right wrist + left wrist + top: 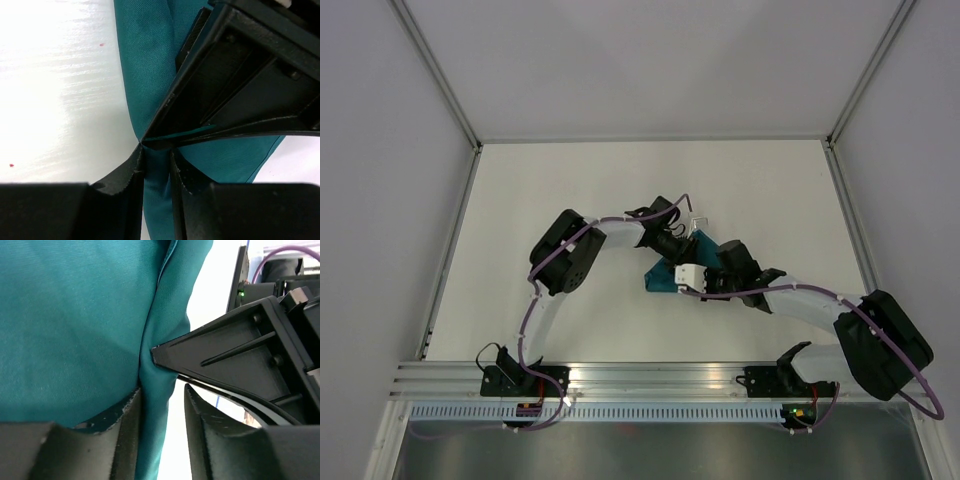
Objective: Fold the napkin, place the utensils inside, and roll it up
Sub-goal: Roll the napkin at the center of the board.
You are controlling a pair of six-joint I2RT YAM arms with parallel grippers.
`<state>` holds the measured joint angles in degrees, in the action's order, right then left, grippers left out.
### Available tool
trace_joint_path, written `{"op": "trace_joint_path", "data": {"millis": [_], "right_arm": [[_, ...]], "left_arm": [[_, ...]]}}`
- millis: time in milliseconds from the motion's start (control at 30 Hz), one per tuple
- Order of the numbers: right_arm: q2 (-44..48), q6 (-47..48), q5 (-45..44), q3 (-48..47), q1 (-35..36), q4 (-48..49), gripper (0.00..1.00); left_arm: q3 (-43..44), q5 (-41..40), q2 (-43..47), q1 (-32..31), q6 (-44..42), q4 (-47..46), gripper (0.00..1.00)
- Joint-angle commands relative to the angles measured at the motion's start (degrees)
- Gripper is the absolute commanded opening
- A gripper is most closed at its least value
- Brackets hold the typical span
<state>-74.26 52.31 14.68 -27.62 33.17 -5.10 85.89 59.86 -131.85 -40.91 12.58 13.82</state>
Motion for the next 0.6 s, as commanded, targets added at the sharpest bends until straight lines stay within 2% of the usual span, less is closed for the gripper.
{"op": "trace_joint_path", "data": {"millis": [0, 67, 200, 367, 433, 567], "right_arm": [[-3.5, 0.0, -1.0, -1.6, -0.2, -4.5, 0.16], [-4.6, 0.1, 0.4, -3.0, -0.3, -6.6, 0.14], [-8.1, 0.8, 4.8, -6.0, -1.8, -10.4, 0.12], [-14.6, 3.1, 10.7, -13.1, -5.7, -19.3, 0.12], [-16.8, 4.5, 13.6, -16.7, -7.1, -22.2, 0.12], [-23.1, 6.9, 17.3, -23.3, -10.2, -31.1, 0.12]], "left_arm": [[-1.2, -7.0, 1.9, 1.5, 4.1, 3.6, 0.45], [-1.2, -6.8, 3.3, 2.6, 6.6, 1.7, 0.46], [-3.3, -11.4, 8.7, 4.8, 12.0, -3.2, 0.46], [-13.7, -14.9, 17.2, 10.2, 21.9, -17.8, 0.47], [-17.3, -19.2, 22.2, 12.2, 22.6, -21.3, 0.47], [-22.7, -27.5, 30.5, 13.0, 18.3, -24.1, 0.47]]}}
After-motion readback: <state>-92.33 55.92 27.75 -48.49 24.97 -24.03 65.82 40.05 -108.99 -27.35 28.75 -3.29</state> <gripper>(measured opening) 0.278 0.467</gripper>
